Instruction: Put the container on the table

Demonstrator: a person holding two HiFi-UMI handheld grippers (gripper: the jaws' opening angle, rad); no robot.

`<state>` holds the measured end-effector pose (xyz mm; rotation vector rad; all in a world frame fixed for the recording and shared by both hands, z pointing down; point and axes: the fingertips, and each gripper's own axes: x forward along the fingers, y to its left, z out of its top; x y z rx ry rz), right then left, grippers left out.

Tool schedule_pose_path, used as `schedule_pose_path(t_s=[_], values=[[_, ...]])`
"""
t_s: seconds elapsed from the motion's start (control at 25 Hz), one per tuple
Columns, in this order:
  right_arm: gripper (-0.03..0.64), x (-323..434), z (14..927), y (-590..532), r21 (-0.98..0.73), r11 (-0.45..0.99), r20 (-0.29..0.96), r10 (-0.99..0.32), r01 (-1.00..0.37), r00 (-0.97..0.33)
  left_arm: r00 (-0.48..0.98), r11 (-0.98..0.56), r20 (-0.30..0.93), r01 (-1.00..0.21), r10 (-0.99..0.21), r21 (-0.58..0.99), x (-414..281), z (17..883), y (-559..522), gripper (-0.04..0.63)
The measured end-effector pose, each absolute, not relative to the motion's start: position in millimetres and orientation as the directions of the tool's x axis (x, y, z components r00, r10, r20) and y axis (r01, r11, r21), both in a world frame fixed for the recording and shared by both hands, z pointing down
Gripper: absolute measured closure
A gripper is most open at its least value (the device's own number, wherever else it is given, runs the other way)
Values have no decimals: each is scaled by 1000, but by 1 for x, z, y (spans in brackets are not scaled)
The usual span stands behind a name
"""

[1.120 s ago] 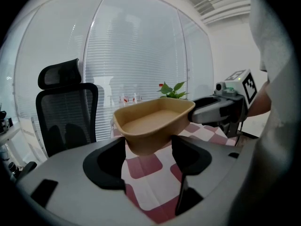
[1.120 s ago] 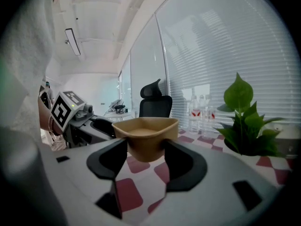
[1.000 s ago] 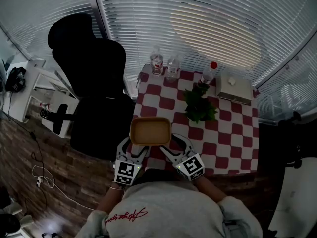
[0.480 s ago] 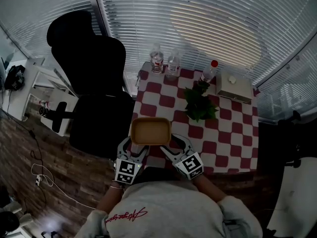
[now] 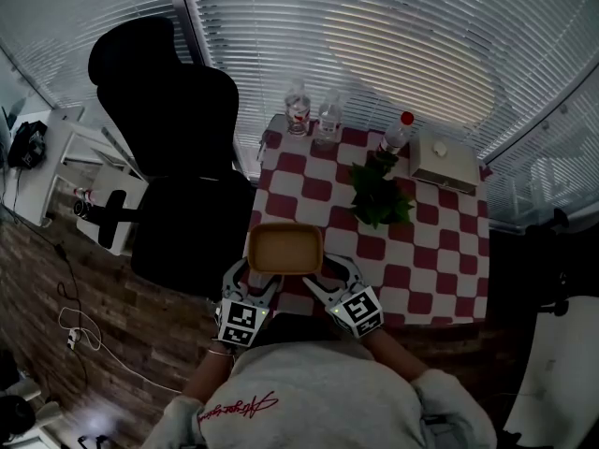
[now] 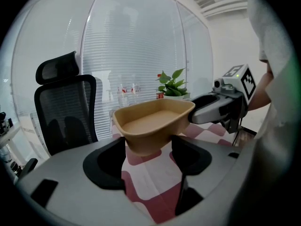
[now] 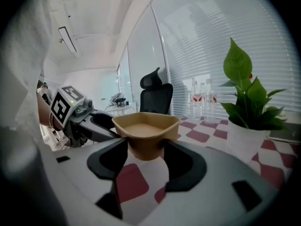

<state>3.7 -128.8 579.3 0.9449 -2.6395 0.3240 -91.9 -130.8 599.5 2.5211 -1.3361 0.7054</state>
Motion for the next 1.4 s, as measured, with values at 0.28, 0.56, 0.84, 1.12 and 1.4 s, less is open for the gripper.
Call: schedule_pose_path(t_s=[0.28,0.56,0.84,1.12,1.4], values=[[371,5,589,-127,-96,750,395,-575,-654,-717,478,-577,524,-816,-705,-32,-92,613,-125,288],[374,5,601,-122,-113,755,426,-551,-646,-718,474,-578,544,-816,-692,-24,-91,622,-122,287],[374,7,608,-124,-120,753,437,-545,-647,-716,471,-579,549,-815,-690,-29,-89,628,-125,287],[374,10,615,-127,-121,755,451,-536,-644,-714,463,-576,564,-817,-684,-27,-87,634,-127,288],[374,12,622,-129,-127,754,467,-527,-644,-710,459,-574,577,-818,-675,-21,-84,641,-129,287]])
